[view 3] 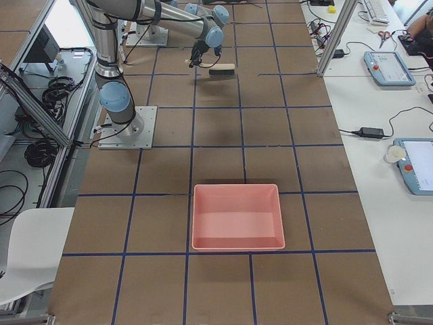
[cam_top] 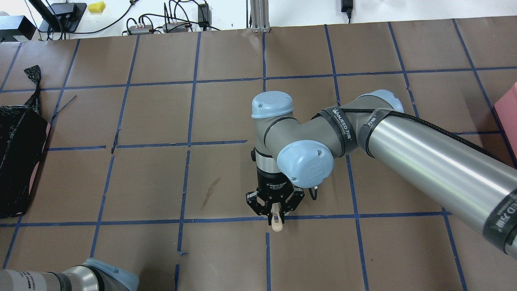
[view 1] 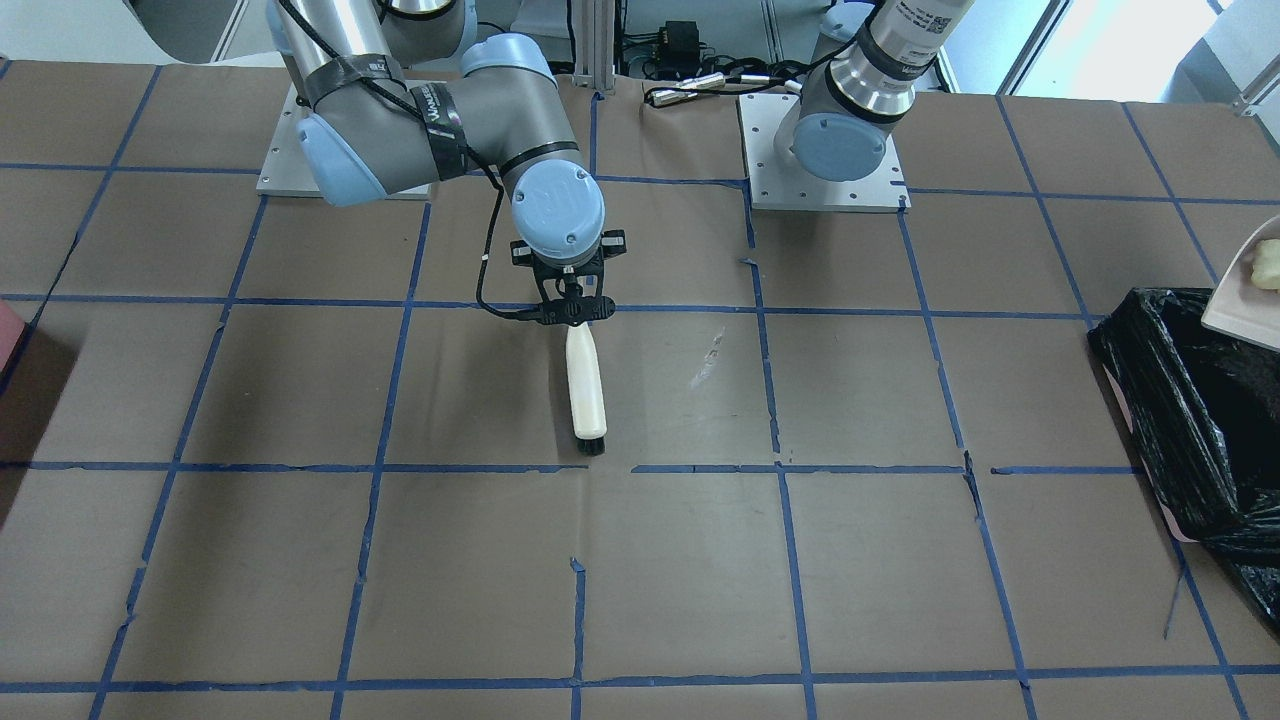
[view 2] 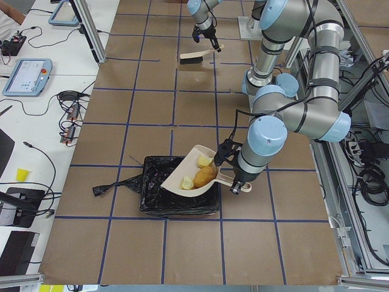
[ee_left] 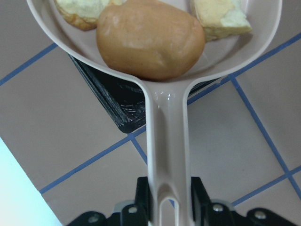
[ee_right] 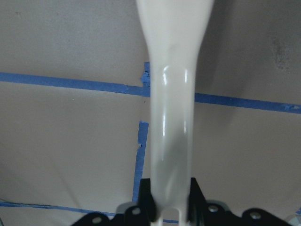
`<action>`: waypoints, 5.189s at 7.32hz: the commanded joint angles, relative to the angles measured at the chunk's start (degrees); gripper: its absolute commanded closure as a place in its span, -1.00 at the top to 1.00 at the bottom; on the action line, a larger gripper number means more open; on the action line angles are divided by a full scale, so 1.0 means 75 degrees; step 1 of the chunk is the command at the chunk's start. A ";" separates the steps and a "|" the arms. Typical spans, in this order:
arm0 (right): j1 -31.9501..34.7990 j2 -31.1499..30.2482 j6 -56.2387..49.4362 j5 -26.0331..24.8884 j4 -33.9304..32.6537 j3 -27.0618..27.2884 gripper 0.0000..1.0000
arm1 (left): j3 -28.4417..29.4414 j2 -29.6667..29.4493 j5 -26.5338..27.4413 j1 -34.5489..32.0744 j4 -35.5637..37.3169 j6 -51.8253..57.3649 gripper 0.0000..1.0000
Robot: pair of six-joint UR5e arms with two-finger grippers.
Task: Sweep and dump trash in nearest bin
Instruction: 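Lift the loaded dustpan toward the trash bag while the right gripper lowers the brush, then release the brush on the table and raise the right gripper, then tip the dustpan over the black trash bag with the left gripper, then carry the empty dustpan back and set it on the table with the left gripper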
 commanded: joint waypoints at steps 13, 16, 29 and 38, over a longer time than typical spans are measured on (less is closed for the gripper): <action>-0.2799 -0.1357 -0.2461 -0.1232 0.1928 -0.3243 1.00 | -0.0376 0.0111 0.3362 -0.2193 0.2230 -0.0198 -1.00; -0.3432 -0.1995 -0.3635 -0.1255 0.0885 -0.2835 1.00 | -0.0470 -0.0120 0.3820 -0.2220 0.2335 0.0129 -1.00; -0.3375 -0.2641 -0.3553 -0.1267 -0.0018 -0.1695 1.00 | -0.0459 0.0138 -0.0094 -0.4034 0.1213 -0.1260 -1.00; -0.3363 -0.2641 -0.3553 -0.1255 -0.0030 -0.1695 1.00 | -0.0763 -0.1420 -0.0314 -0.8506 0.1877 -0.9482 -1.00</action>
